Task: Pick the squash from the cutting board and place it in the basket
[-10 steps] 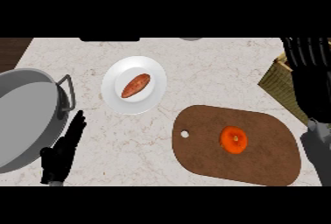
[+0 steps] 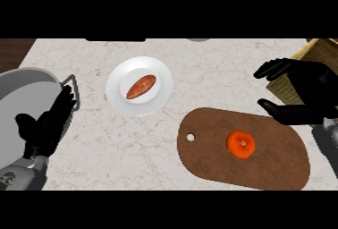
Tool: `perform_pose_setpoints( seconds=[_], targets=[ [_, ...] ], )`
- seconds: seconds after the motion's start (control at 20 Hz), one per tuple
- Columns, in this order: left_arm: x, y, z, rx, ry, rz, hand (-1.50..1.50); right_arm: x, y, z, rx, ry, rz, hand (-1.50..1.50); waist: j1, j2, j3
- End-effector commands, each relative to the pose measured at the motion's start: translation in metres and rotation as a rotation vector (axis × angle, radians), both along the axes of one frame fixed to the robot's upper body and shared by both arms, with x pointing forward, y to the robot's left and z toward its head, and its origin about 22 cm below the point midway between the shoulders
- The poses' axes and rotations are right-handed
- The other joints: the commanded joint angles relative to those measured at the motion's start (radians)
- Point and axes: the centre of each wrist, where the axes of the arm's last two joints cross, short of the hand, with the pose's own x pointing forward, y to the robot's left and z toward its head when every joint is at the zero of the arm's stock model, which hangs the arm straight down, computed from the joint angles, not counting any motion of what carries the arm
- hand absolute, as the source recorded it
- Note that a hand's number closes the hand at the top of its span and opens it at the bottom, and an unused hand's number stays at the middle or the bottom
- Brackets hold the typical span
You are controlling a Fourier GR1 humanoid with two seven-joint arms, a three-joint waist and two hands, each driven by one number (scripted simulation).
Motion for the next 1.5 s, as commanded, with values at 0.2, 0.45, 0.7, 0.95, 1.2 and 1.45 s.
perform_pose_setpoints(
  seconds=[0.2,0.45,0.7,0.95,1.2,1.45],
  targets=[
    [0.017,0.014,0.026,-0.022,0.045,0.026,0.0,-0.041,0.117,-0.042,-0.119,-0.18,-0.043,-1.5,-0.018,-0.014,-0.003],
    [0.022,0.011,0.027,-0.04,0.061,0.044,0.0,-0.069,0.136,0.004,-0.265,0.002,-0.093,-1.5,-0.035,-0.021,-0.004],
    [0.016,0.019,0.013,-0.023,0.061,0.037,0.0,-0.05,0.116,0.042,-0.661,0.021,-0.284,-1.5,-0.035,-0.023,-0.008],
    [0.018,0.019,0.017,-0.033,0.059,0.042,0.0,-0.049,0.081,0.107,-0.939,0.007,-0.546,-1.5,-0.054,-0.029,-0.007],
    [0.028,0.028,0.032,-0.013,0.041,0.022,0.0,-0.039,0.075,0.163,-1.045,0.146,-0.466,-1.5,-0.021,-0.015,-0.005],
    [0.022,0.01,0.014,-0.028,0.046,0.027,0.0,-0.048,0.045,0.172,-1.133,0.276,-0.313,-1.5,-0.035,-0.016,-0.003]
  ],
)
